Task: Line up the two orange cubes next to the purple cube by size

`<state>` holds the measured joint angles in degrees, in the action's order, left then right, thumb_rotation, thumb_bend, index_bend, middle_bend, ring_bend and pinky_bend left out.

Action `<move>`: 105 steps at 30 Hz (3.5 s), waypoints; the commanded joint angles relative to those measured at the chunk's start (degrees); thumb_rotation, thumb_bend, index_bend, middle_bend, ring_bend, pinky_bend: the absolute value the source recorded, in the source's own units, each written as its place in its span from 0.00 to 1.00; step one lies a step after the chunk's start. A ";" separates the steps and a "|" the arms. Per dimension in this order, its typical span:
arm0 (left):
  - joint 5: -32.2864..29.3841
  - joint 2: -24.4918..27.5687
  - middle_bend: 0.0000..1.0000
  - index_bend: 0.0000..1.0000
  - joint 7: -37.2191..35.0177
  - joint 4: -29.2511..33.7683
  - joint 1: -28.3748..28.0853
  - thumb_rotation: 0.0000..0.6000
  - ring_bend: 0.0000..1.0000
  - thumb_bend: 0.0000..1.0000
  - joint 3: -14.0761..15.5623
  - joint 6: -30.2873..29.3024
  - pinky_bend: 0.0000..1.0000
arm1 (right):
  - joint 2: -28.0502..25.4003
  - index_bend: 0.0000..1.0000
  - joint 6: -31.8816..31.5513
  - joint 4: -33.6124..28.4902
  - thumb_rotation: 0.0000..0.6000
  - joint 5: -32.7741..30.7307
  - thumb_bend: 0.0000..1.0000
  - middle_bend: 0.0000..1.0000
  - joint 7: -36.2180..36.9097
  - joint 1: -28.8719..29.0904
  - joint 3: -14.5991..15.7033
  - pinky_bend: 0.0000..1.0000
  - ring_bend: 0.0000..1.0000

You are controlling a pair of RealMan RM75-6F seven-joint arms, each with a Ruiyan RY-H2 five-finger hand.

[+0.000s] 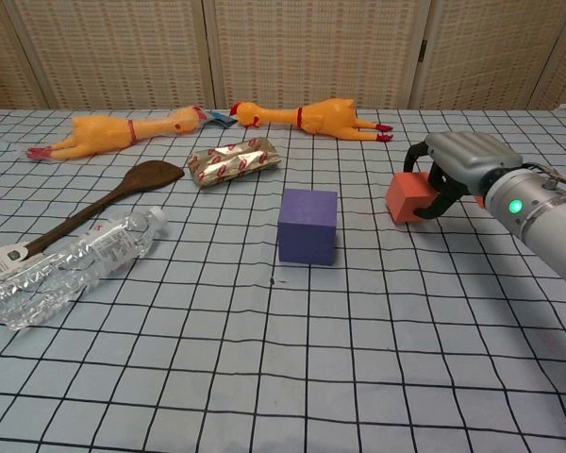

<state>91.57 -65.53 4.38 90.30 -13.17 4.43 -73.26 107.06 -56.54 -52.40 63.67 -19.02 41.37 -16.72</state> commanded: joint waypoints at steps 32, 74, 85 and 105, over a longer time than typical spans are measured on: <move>-0.11 -0.36 0.39 0.25 1.42 0.11 -0.37 1.00 0.33 0.48 0.64 1.33 0.60 | -4.31 0.60 -6.82 -18.73 1.00 0.70 0.12 0.92 -3.67 -6.65 4.48 0.97 0.85; -0.34 -0.92 0.39 0.25 3.15 0.22 -0.64 1.00 0.36 0.48 1.01 2.21 0.60 | -0.89 0.35 -5.49 -15.98 1.00 -0.26 0.12 0.93 -4.11 -6.23 3.69 0.97 0.86; -0.32 -0.95 0.39 0.25 3.55 0.36 -0.63 1.00 0.37 0.48 1.09 2.24 0.60 | -1.48 0.13 -4.59 -15.81 1.00 -0.35 0.12 0.93 -3.86 -6.26 3.95 0.97 0.86; -0.62 -1.11 0.39 0.26 4.02 0.43 -0.81 1.00 0.37 0.48 1.18 2.83 0.60 | -8.50 0.25 -6.71 -23.39 1.00 1.72 0.12 0.93 -2.97 -8.78 5.32 0.97 0.86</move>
<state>90.96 -66.64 8.40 90.73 -13.98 5.62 -70.43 99.11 -62.61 -75.06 65.24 -21.35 33.07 -11.73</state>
